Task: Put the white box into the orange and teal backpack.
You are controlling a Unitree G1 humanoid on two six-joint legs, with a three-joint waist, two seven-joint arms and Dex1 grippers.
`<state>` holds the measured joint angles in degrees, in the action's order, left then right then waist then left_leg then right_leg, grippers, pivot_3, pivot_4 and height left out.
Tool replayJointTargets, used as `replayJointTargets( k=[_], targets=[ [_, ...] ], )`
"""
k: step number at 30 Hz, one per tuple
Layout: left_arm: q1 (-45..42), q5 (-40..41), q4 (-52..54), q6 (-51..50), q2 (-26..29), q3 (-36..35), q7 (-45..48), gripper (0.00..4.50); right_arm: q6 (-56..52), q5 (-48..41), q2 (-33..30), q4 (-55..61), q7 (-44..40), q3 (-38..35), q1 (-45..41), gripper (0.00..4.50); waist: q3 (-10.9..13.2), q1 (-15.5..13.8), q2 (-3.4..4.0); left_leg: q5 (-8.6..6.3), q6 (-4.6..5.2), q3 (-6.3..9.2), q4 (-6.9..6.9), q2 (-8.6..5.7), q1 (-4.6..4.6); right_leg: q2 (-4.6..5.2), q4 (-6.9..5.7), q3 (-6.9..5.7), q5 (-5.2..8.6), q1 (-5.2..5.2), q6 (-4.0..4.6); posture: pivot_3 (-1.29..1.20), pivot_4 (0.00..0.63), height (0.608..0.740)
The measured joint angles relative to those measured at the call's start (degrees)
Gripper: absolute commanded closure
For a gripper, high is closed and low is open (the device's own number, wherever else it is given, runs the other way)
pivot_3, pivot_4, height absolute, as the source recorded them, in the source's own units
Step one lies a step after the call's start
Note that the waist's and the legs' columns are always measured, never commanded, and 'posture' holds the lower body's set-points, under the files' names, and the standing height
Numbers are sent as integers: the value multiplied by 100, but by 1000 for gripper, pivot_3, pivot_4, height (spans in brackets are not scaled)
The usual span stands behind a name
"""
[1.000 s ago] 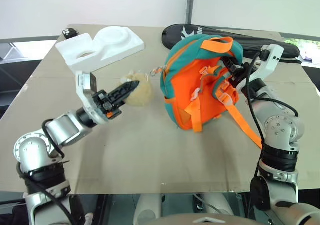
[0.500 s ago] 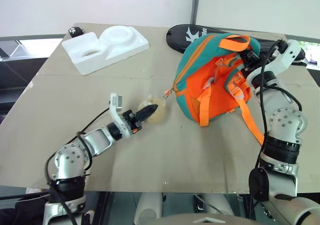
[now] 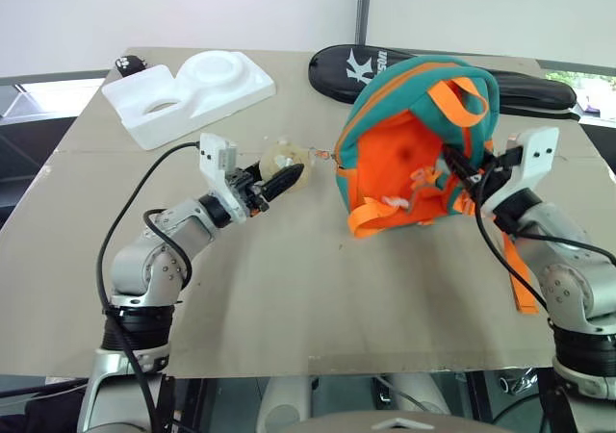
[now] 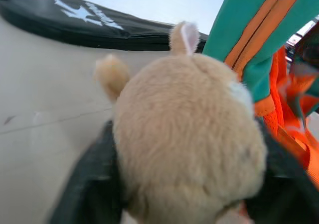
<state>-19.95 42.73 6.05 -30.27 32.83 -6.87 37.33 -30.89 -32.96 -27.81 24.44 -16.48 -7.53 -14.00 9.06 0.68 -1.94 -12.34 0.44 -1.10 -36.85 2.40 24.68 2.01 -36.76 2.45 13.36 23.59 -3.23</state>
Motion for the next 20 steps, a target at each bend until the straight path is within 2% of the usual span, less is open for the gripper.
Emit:
replayJointTargets(
  k=[1,3,4,8,11,16,20],
  targets=[
    [155,-79,53,88,156,-6,183,3,-3,-83,-267,180,-309,-73,268,1269,0,0,0,0,0,0,2,0,0,0,1,0,1,0,0,0,150,740],
    [531,-227,179,206,480,-131,477,0,-36,-315,-723,461,-871,-346,806,242,1,-1,1,-1,0,0,7,3,-1,1,4,-1,2,0,1,0,150,740],
    [763,-281,247,245,650,-224,637,0,-100,-484,-1002,583,-1190,-562,1133,80,1,-3,1,0,0,-1,9,4,-2,1,6,-1,3,0,1,0,150,740],
    [1519,-359,714,388,866,-463,1000,0,-258,-1014,-1651,908,-2170,-1364,2101,80,0,-12,-1,-1,0,-3,6,8,-8,3,5,1,14,-6,21,0,150,740],
    [2206,-459,1022,498,977,-701,1172,0,-198,-1004,-1914,918,-2803,-1976,2901,80,-1,-12,-3,-1,0,-7,5,12,-22,2,6,2,16,-13,24,0,150,740],
    [3052,-481,1327,595,1003,-1185,1358,0,334,-620,-1840,595,-3407,-2540,3724,80,-6,-11,-10,-1,-1,-18,-2,26,-38,1,5,4,17,-21,22,0,150,740],
    [3308,-468,1360,570,1001,-1487,1363,0,744,-327,-1681,79,-3632,-2686,3880,80,-4,-13,-8,-1,-1,-22,-2,28,-43,2,5,7,17,-23,23,0,150,740]
  ],
)
